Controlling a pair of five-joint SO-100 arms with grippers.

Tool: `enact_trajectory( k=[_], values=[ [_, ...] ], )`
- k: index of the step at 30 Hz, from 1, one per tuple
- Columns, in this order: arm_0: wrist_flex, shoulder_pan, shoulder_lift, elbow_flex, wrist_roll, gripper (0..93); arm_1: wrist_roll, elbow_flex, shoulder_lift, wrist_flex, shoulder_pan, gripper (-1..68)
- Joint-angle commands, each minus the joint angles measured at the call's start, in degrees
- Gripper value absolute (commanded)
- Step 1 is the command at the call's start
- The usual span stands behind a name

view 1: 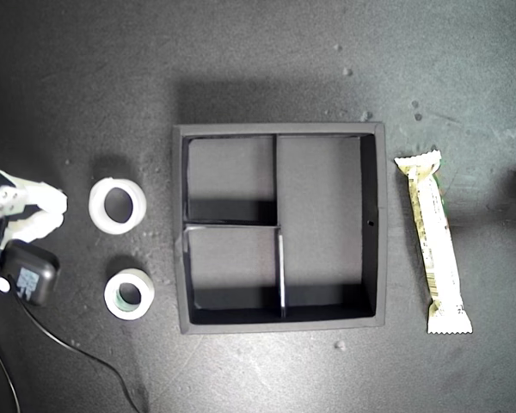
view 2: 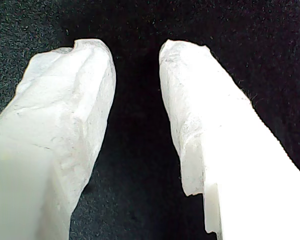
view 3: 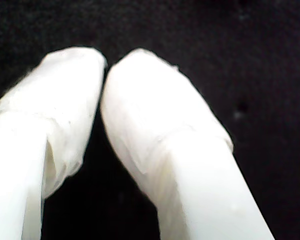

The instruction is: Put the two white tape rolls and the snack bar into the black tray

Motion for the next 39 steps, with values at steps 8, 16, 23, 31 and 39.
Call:
enact_trajectory(
  k=[8, 16, 23, 31, 39],
  values=[
    [2.2, -0.26, 2.99, 3.34, 0.44, 0.3, -0.18, 0.7, 0.26, 0.09, -0.26, 6.0],
    [2.2, -0.26, 2.99, 3.34, 0.44, 0.3, -0.18, 0.7, 0.26, 0.09, -0.26, 6.0],
    [2.2, -1.41, 2.99, 3.34, 0.44, 0.3, -0.18, 0.7, 0.26, 0.09, -0.26, 6.0],
    [2.2, -1.41, 2.99, 3.34, 0.44, 0.3, -0.18, 0.7, 0.26, 0.09, -0.26, 6.0],
    [2.2, -1.41, 2.99, 3.34, 0.09, 0.3, -0.18, 0.7, 0.26, 0.09, -0.26, 5.4]
  ],
)
